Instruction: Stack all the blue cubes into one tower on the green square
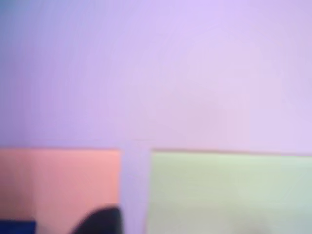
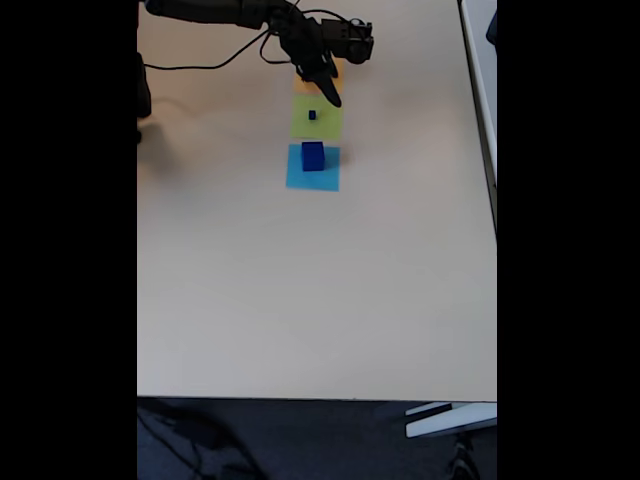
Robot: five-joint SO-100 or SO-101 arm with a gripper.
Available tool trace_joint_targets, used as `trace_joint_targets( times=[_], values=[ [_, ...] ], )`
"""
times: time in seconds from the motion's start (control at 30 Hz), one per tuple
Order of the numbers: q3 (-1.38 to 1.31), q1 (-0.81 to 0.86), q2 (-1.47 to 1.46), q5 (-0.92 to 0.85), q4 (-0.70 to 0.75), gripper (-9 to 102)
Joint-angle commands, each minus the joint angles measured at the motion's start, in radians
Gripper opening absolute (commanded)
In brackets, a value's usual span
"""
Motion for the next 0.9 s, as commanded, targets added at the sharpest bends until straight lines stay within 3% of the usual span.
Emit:
trace_joint_targets(
  times=[0.0,0.57,0.87],
  values=[
    [-0.213,-0.041,-0.017,0.026,0.1,32],
    [-0.609,-0.193,-0.219,0.222,0.262,30],
    [-0.617,-0.216,-0.232,0.242,0.357,28]
  ],
)
